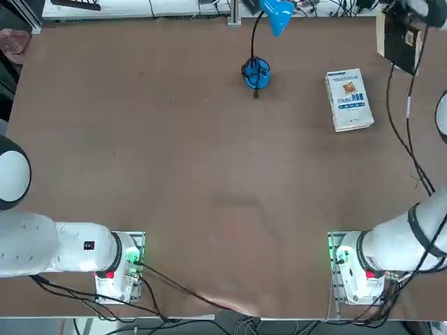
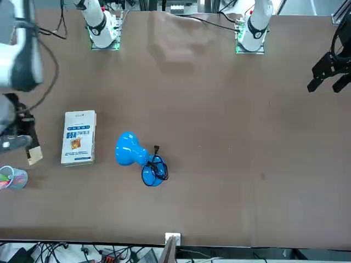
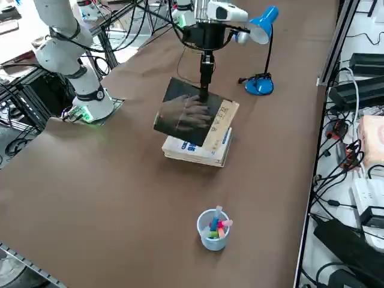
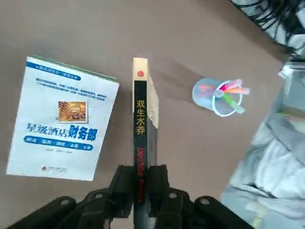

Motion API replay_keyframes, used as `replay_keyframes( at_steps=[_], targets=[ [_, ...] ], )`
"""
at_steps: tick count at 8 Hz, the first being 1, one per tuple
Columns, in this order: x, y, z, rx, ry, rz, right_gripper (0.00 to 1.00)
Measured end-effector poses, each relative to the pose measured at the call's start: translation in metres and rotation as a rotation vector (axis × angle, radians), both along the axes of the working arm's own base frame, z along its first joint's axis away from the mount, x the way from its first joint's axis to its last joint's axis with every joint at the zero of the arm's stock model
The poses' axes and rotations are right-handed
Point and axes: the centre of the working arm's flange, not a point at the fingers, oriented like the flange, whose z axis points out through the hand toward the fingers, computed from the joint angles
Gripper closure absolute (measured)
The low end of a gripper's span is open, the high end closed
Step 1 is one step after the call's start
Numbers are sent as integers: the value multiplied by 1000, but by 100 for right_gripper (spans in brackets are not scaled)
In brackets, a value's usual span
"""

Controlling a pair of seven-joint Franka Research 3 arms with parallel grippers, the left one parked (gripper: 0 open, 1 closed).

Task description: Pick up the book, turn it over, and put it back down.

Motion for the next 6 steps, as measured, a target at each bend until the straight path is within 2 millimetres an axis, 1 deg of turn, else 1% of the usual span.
replay_keyframes(
  at_steps=[2,3,4,5,6],
  targets=[
    [-21,72,-34,-153,-56,-2,89],
    [-31,101,-53,-212,-97,-2,89],
    [-41,122,-72,-249,-139,3,89],
    [-49,134,-89,-297,-181,25,89],
    [-58,141,-106,-357,-229,43,89]
  ],
)
